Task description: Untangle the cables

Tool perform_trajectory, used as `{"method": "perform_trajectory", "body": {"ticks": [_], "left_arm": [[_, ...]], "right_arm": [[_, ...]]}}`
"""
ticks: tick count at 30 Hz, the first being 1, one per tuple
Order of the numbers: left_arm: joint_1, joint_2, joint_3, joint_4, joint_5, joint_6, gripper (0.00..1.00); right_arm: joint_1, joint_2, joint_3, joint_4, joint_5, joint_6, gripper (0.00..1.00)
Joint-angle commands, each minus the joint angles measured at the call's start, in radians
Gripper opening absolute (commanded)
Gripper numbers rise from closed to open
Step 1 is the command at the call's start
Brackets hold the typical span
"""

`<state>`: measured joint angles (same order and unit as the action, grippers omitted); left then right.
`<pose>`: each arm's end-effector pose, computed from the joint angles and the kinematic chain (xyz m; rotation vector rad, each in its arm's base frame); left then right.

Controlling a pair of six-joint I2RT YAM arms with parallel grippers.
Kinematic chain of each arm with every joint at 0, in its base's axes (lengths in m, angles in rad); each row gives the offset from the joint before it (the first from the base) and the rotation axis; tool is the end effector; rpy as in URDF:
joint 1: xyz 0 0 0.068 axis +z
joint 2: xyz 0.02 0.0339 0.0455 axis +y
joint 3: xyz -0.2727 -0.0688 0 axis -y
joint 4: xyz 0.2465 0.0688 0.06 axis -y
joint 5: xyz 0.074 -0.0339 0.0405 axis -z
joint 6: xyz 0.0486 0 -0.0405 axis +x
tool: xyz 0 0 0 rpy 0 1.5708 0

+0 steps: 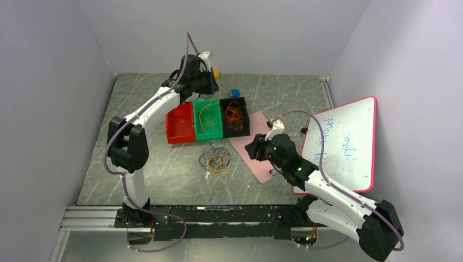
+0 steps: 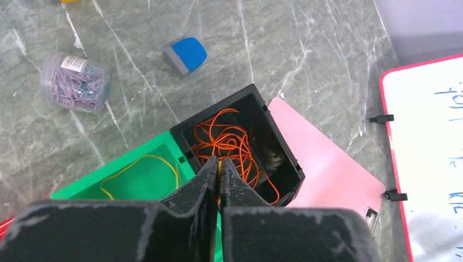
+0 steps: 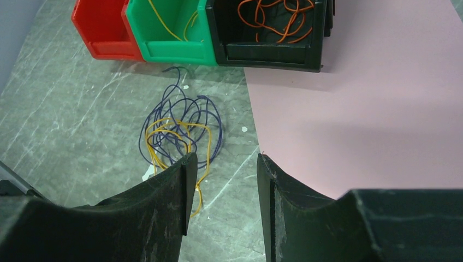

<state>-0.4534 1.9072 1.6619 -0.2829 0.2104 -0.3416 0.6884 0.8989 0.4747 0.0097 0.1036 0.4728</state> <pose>0.4169 -0.2144 0.3080 0.2515 2.1495 -0.6905 0.1666 0.1305 0.2309 -0.1509 2.0360 0.6419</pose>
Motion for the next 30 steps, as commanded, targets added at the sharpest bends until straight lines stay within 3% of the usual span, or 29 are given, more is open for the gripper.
{"method": "perform_trajectory", "body": {"ticks": [1, 17, 30], "left_arm": [[-0.013, 0.021, 0.030, 0.005, 0.022, -0.016, 0.07], [-0.005, -0.112, -0.297, 0.020, -0.277, 0.018, 0.07], [-0.005, 0.040, -0.189, -0.035, -0.245, 0.046, 0.07]], "right_arm": [[-0.002, -0.013, -0.007, 0.011, -0.003, 0.015, 0.48], [-0.003, 0.051, -0.004, 0.043, -0.032, 0.013, 0.49], [-0.003, 0.047, -0.004, 0.040, -0.037, 0.018, 0.49]]}}
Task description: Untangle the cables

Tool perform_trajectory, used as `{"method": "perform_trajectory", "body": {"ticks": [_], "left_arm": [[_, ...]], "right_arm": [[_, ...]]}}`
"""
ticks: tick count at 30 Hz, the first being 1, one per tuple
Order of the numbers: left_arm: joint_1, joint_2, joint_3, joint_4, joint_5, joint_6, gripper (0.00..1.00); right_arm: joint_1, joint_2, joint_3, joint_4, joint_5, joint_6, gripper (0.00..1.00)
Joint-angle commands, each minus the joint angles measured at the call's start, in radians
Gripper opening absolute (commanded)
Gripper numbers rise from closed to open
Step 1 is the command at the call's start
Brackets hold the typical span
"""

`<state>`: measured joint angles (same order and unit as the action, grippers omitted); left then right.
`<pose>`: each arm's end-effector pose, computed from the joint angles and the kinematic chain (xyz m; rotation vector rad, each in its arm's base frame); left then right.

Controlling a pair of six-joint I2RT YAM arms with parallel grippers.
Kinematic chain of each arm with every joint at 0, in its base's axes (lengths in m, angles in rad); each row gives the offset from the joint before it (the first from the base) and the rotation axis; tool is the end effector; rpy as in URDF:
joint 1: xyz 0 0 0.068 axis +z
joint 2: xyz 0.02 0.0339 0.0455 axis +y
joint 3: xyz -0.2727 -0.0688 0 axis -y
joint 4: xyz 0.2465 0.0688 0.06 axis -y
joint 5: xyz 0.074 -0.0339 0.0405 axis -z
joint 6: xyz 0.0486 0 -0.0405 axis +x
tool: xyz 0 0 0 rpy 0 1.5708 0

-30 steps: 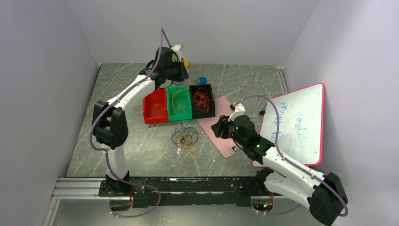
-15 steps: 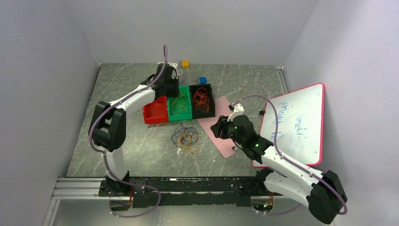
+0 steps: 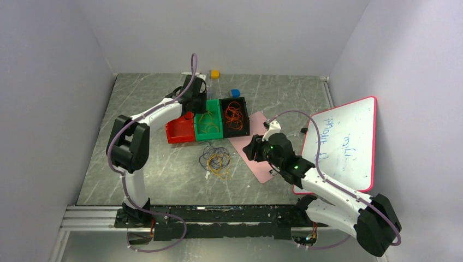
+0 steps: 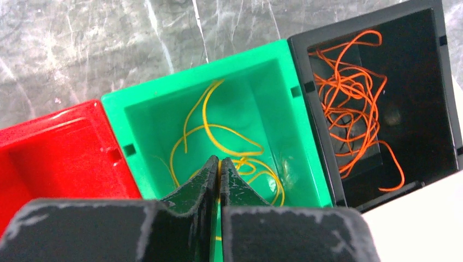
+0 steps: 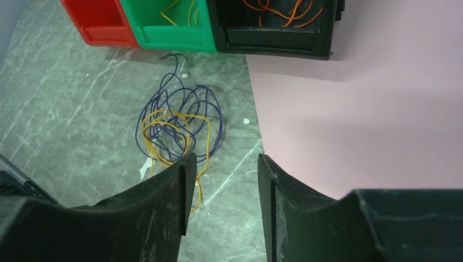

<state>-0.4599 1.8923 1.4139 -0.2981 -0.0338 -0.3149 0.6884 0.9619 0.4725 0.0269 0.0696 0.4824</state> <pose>0.3951 -0.1939 0.2261 0.1551 2.3674 -0.3388 0.1716 0.1368 0.2196 -0.1707 2.0904 0.6561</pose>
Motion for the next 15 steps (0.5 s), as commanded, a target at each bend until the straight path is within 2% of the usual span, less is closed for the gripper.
{"method": "perform_trajectory", "body": {"ticks": [1, 9, 15], "left_arm": [[0.002, 0.069, 0.071, -0.025, -0.001, 0.022, 0.07], [0.002, 0.158, 0.152, -0.051, 0.011, 0.046, 0.07], [0.002, 0.153, 0.146, -0.054, 0.015, 0.052, 0.08]], "right_arm": [[-0.002, -0.014, -0.001, 0.020, -0.004, 0.008, 0.49], [-0.001, -0.021, -0.001, 0.013, -0.002, 0.007, 0.49], [-0.001, -0.021, -0.010, 0.018, -0.006, 0.012, 0.49]]}}
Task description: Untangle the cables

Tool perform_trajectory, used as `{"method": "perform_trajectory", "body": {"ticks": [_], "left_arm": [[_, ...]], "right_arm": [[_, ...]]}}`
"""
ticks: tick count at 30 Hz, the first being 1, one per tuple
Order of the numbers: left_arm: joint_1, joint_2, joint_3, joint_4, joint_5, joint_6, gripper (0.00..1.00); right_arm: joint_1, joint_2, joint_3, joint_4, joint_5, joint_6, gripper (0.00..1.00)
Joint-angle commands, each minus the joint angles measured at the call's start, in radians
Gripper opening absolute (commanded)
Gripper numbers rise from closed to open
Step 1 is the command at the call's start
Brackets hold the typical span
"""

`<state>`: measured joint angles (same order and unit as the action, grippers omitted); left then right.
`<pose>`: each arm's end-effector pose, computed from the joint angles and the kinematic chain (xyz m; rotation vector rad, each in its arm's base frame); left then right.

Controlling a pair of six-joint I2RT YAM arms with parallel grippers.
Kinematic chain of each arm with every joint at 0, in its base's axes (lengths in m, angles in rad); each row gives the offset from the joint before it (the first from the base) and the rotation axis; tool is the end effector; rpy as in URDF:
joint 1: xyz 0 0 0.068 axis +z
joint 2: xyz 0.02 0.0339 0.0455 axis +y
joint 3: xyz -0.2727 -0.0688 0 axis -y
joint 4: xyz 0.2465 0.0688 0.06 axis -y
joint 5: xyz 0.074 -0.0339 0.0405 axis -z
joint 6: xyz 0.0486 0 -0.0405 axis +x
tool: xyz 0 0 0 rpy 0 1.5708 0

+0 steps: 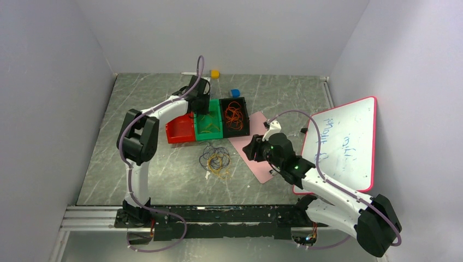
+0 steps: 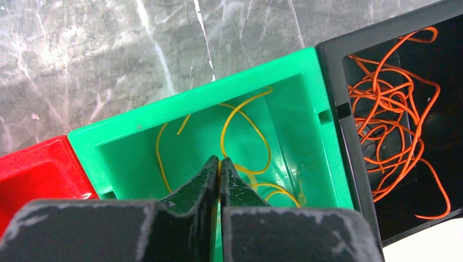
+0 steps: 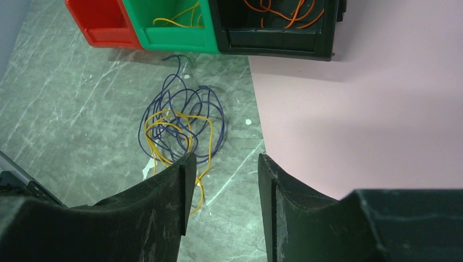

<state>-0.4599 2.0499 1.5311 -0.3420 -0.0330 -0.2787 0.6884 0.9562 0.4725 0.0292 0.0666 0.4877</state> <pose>0.4214 -0.2069 0.1924 0.2069 2.4438 -0.2904 0.1711 0.1366 0.2210 -0.1662 2.0843 0.6661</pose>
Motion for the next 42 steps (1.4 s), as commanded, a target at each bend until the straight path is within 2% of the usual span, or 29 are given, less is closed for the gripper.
{"method": "perform_trajectory", "body": {"ticks": [1, 6, 15, 22, 26, 33, 42], "left_arm": [[0.001, -0.014, 0.026, -0.011, 0.014, 0.016, 0.10], [0.000, -0.090, -0.014, 0.017, 0.010, 0.018, 0.29], [0.000, -0.232, -0.056, 0.033, 0.025, 0.026, 0.46], [-0.007, -0.360, -0.133, 0.025, 0.094, 0.035, 0.49], [-0.061, -0.474, -0.267, 0.047, 0.123, 0.030, 0.50], [-0.168, -0.648, -0.530, 0.118, 0.151, -0.078, 0.51], [-0.284, -0.660, -0.702, 0.165, 0.062, -0.196, 0.56]], "right_arm": [[-0.001, -0.014, -0.010, 0.015, -0.004, 0.007, 0.49], [-0.001, -0.018, -0.005, 0.009, 0.000, 0.004, 0.50], [-0.001, -0.019, 0.000, 0.002, 0.013, 0.002, 0.50], [-0.001, -0.014, 0.031, -0.036, 0.032, -0.003, 0.50], [-0.001, -0.001, 0.072, -0.080, 0.036, -0.020, 0.50], [0.000, 0.054, 0.107, -0.093, -0.018, -0.038, 0.51], [0.072, 0.222, 0.127, -0.015, -0.079, 0.015, 0.51]]}}
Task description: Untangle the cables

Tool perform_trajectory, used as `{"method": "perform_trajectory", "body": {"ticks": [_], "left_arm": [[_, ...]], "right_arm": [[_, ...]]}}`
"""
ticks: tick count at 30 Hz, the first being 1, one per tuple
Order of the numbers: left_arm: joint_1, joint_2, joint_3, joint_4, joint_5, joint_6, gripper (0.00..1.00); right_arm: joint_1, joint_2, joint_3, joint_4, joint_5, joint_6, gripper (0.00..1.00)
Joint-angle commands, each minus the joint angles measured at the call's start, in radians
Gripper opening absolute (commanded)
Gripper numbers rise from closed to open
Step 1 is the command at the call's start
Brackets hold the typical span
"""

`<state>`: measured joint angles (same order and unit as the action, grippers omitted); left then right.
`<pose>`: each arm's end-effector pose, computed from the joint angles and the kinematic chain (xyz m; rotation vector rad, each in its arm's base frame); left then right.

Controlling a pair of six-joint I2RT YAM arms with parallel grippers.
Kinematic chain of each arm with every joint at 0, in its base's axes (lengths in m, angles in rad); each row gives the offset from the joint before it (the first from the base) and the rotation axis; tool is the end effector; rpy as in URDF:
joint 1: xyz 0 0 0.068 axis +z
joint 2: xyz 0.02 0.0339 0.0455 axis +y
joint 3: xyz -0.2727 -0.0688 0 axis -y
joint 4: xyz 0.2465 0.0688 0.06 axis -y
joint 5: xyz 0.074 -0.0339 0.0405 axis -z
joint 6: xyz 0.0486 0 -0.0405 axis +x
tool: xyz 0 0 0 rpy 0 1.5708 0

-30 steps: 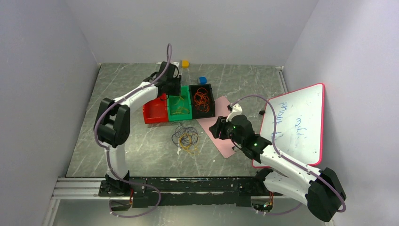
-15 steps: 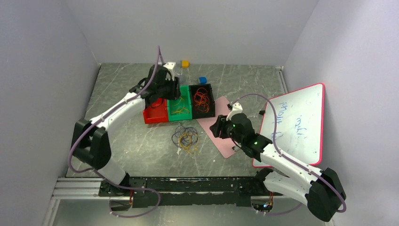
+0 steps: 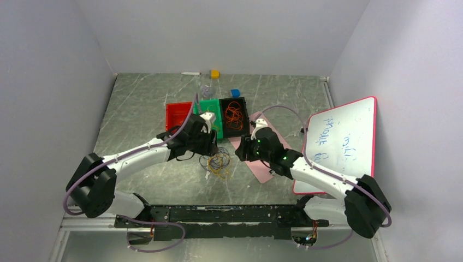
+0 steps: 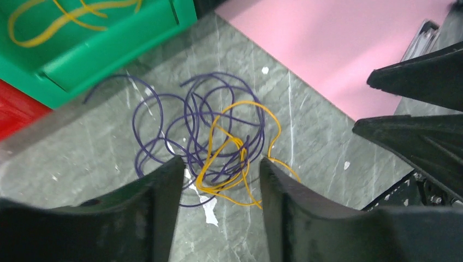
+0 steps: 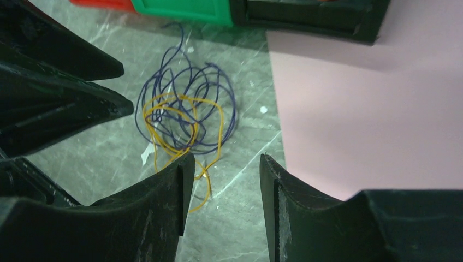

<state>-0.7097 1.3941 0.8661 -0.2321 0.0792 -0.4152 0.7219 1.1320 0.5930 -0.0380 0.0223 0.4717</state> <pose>0.2281 -0.2010 0.2252 0.3959 2.3885 -0.6351 0.1878 0.1639 0.2185 -0.2641 2.2082 0.6573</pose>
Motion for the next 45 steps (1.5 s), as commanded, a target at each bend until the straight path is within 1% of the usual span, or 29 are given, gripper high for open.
{"method": "perform_trajectory", "body": {"ticks": [1, 3, 6, 13, 18, 26, 35, 43, 45], "left_arm": [[-0.039, -0.004, -0.049, 0.055, -0.068, -0.060, 0.61], [-0.045, -0.004, -0.068, 0.060, -0.093, -0.059, 0.64], [-0.046, 0.010, -0.086, 0.083, -0.086, -0.050, 0.67], [-0.049, 0.099, -0.095, 0.123, -0.099, -0.037, 0.67], [-0.048, 0.132, -0.111, 0.137, -0.123, -0.050, 0.59], [-0.048, 0.164, -0.144, 0.166, -0.116, -0.070, 0.39], [-0.048, 0.161, -0.156, 0.172, -0.123, -0.075, 0.37], [-0.048, 0.170, -0.158, 0.181, -0.109, -0.072, 0.35], [-0.048, 0.171, -0.160, 0.181, -0.110, -0.071, 0.35]], "right_arm": [[0.047, 0.061, -0.003, 0.067, -0.042, 0.043, 0.51], [0.069, 0.094, -0.023, 0.103, -0.051, 0.071, 0.51], [0.098, 0.142, -0.058, 0.165, -0.056, 0.116, 0.51], [0.114, 0.236, -0.090, 0.256, -0.024, 0.193, 0.48], [0.113, 0.279, -0.098, 0.310, -0.029, 0.230, 0.43], [0.114, 0.318, -0.092, 0.321, 0.031, 0.244, 0.34], [0.113, 0.385, -0.062, 0.351, 0.015, 0.236, 0.30], [0.113, 0.430, -0.049, 0.380, -0.005, 0.226, 0.29], [0.113, 0.440, -0.042, 0.382, -0.002, 0.222, 0.27]]}}
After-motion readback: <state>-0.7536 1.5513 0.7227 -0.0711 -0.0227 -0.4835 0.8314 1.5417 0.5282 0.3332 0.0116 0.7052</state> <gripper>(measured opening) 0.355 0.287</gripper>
